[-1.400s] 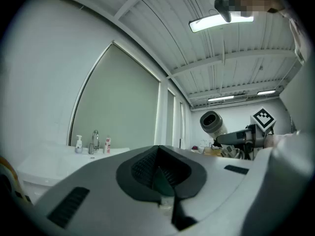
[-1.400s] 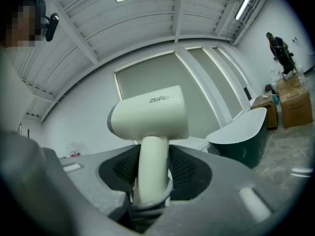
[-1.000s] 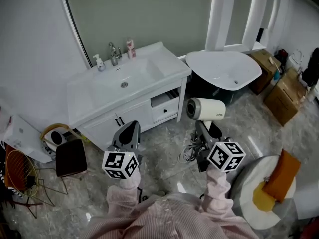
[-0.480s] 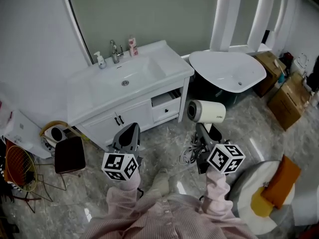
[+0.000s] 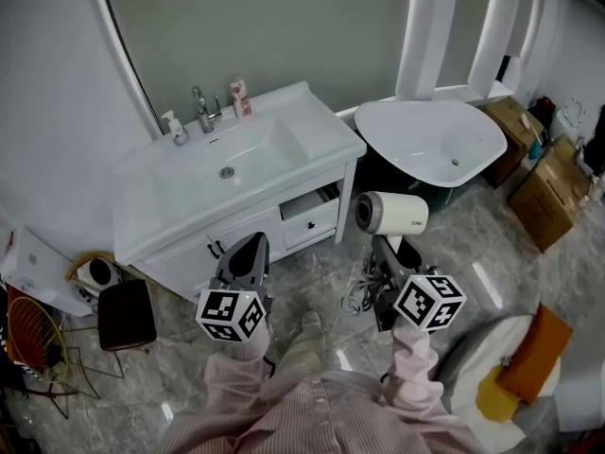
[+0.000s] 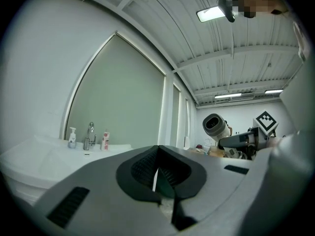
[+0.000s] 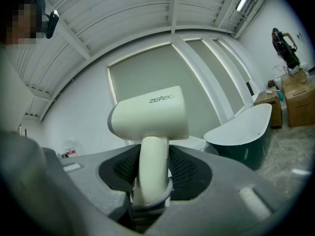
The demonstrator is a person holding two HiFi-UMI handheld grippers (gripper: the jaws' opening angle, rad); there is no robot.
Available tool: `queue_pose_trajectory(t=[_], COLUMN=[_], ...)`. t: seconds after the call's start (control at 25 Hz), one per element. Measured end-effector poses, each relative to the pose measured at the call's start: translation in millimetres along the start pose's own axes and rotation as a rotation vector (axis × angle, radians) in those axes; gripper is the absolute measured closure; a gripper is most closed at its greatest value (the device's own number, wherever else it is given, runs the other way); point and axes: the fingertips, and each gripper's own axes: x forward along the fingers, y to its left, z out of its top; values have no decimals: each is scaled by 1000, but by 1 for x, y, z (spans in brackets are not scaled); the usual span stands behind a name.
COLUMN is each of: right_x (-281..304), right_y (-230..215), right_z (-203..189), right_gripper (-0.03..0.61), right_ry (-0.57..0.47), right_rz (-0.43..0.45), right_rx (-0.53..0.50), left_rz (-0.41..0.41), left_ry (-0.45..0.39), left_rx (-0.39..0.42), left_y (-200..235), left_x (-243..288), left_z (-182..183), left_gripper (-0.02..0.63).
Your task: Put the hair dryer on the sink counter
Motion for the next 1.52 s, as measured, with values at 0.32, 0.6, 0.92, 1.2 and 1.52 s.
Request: queue_pose_trajectory(t=[0.32, 0.6, 0.92, 1.2, 1.52], right_x=[83, 160, 227, 264, 319], right_y=[-35, -55, -70, -80, -104], right_z=[31, 50, 61, 59, 61], right_gripper=[416, 416, 416, 416, 416], right_ry=[6, 20, 35, 59, 95], right_rz=[-18, -18, -10, -1, 28], right_rx=[-1, -1, 14, 26, 42], left_rz=[-37, -34, -25, 0, 49], left_ry=[9, 0, -1, 15, 25], left_rx=[-12, -32, -44, -67, -94], left_y=[34, 79, 117, 137, 166], left_x=[97, 163, 211, 230, 271], left_z=[13, 21, 26, 15, 7], left_gripper=[612, 612, 612, 612, 612])
